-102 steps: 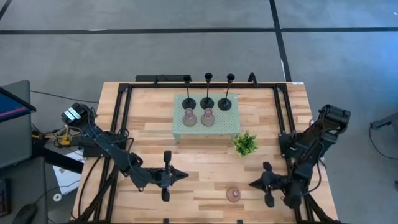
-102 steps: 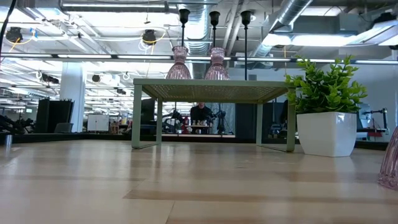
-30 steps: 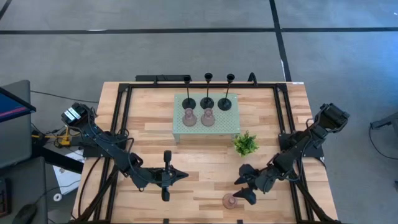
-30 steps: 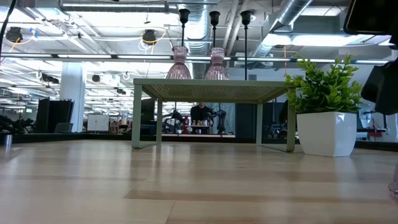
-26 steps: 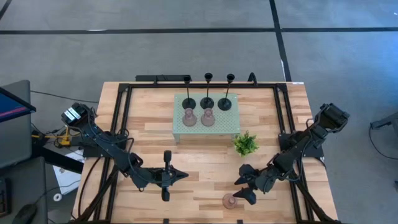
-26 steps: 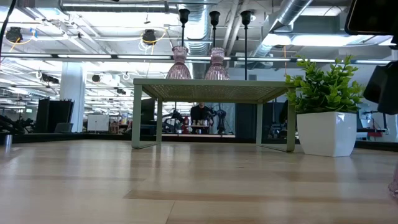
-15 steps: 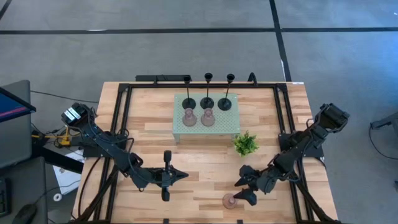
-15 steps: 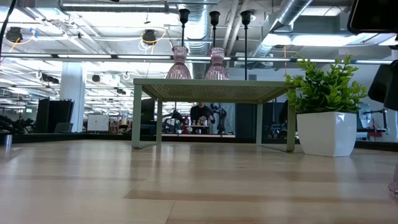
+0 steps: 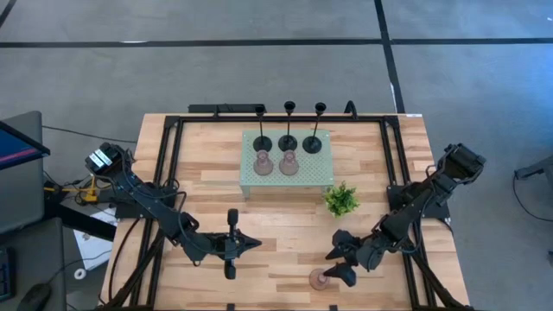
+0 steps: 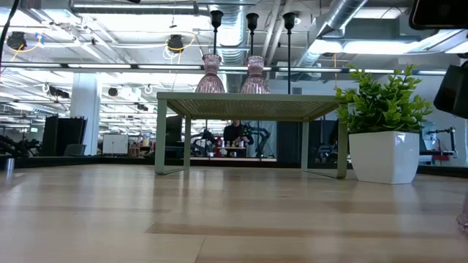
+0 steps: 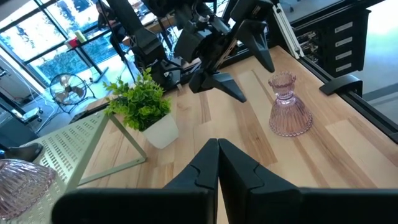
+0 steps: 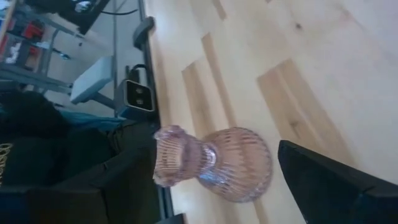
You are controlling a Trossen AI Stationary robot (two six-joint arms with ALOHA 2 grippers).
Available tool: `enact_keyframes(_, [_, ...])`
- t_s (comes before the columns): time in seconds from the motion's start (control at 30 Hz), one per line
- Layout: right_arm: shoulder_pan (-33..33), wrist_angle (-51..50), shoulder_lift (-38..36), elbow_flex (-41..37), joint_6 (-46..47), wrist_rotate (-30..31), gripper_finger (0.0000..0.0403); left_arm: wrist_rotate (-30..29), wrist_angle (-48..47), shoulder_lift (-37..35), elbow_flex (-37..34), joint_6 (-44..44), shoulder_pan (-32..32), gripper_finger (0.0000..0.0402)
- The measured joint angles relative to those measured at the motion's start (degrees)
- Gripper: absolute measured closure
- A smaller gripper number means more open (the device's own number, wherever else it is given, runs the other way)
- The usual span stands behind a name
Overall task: Pick & Place candle stick holders
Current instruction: Align the pink candle holder on the shelf with the pink candle holders
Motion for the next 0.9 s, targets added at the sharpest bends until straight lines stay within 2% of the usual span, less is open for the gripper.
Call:
enact_keyframes(0.3, [0.00, -0.98, 0.00, 0.00, 0.99, 0.82, 0.0112, 0.00, -0.25, 0.00, 0.00, 0.00, 0.00, 0.0394])
enact_keyframes(0.5, [0.06, -0.99, 0.00, 0.00, 1.01, 0.50, 0.0120, 0.00, -0.25, 0.00, 0.00, 0.00, 0.00, 0.0394])
enact_keyframes(0.7, [0.79, -1.01, 0.00, 0.00, 2.55, -7.82, 0.0121, 0.16, -0.26, 0.00, 0.00, -0.63, 0.00, 0.0394])
enact_keyframes(0.8, [0.79, -1.23, 0.00, 0.00, 2.50, -11.26, 0.0121, 4.35, -0.24, 0.14, 0.00, -5.06, 1.33, 0.0394])
enact_keyframes(0.9, [0.76, -2.75, 0.00, 0.00, 2.08, -12.64, 0.0121, 14.99, -0.27, 1.33, 0.00, -8.38, 4.51, 0.0394])
